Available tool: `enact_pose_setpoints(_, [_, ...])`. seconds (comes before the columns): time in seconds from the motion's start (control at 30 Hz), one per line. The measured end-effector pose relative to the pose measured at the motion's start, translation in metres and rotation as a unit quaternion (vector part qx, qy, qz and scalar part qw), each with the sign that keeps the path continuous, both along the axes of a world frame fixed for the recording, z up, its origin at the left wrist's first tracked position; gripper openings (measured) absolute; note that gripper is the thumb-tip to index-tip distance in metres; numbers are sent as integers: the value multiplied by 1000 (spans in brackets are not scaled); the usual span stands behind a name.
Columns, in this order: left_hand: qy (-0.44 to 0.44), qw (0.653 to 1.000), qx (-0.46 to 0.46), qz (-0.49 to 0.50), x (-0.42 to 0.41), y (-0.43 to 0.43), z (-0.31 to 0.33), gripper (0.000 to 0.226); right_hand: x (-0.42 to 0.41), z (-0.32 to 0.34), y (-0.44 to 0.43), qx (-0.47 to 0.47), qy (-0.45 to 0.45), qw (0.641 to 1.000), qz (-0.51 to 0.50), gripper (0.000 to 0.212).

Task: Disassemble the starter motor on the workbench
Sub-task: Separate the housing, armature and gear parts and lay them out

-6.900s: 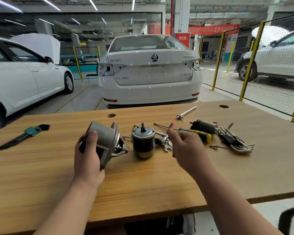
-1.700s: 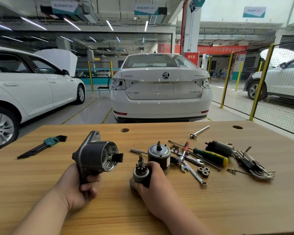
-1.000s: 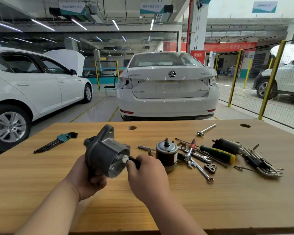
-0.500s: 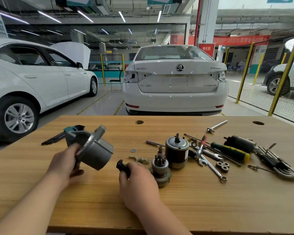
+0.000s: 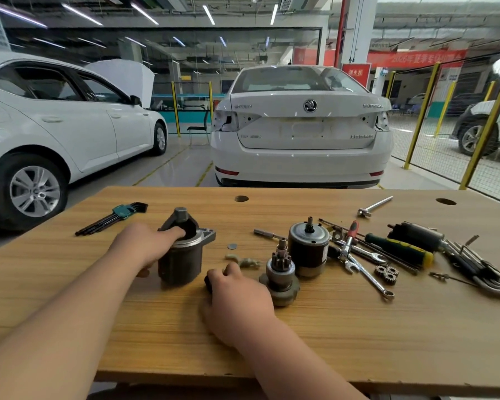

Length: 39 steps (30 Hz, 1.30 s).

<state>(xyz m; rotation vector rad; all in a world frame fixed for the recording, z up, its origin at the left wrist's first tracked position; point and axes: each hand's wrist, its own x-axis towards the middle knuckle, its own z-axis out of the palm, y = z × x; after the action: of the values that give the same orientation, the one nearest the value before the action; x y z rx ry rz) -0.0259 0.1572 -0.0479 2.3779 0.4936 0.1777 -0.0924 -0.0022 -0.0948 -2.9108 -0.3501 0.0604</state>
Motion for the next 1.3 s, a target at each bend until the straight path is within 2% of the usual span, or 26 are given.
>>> enact_pose_setpoints(0.1, [-18, 999, -33, -22, -6, 0, -15, 54, 2, 5, -3, -1, 9, 1000, 0, 43])
enact_pose_setpoints(0.23, [-169, 982, -78, -29, -22, -4, -46, 58, 0, 10, -7, 8, -5, 1000, -2, 32])
enact_pose_setpoints(0.3, [-214, 973, -81, -19, -32, -7, -64, 60, 2, 12, -8, -1, -17, 1000, 0, 30])
enact_pose_setpoints(0.47, [-212, 970, -77, -89, -39, -8, -76, 52, 19, 19, -4, -6, -14, 1000, 3, 28])
enact_pose_setpoints(0.57, [-193, 973, -32, -127, -42, -11, -76, 68, 24, 15, 1, 40, -43, 998, 6, 24])
enact_pose_setpoints(0.67, [-205, 969, 53, -130, -45, -16, -74, 85, 15, 9, -6, 122, -79, 989, -3, 26])
enact_pose_setpoints(0.77, [-237, 958, 126, -104, -53, -25, -74, 94, -9, -2, -37, 233, -222, 947, -6, 29])
enact_pose_setpoints(0.87, [-313, 926, 184, -107, -65, -47, -74, 77, -32, -9, -81, 315, -313, 894, -64, 17])
enact_pose_setpoints(0.9, [-344, 910, 196, -124, -68, -58, -72, 69, -35, -10, -95, 326, -311, 888, -96, 17])
enact_pose_setpoints(0.97, [-379, 886, 199, -177, -72, -83, -71, 57, -30, -10, -113, 302, -257, 907, -142, 30])
enact_pose_setpoints(1.03, [-342, 896, 156, -235, -71, -109, -70, 58, -21, -7, -117, 277, -176, 934, -143, 47])
enact_pose_setpoints(1.1, [-273, 928, 63, -245, -64, -130, -71, 62, -14, -3, -114, 276, -134, 944, -121, 56])
enact_pose_setpoints(1.2, [-170, 960, 21, -221, -51, -152, -75, 53, -5, 0, -111, 281, -118, 948, -89, 55])
enact_pose_setpoints(1.3, [-178, 964, -12, -196, -45, -160, -79, 41, -1, -6, -107, 311, -124, 938, -89, 44])
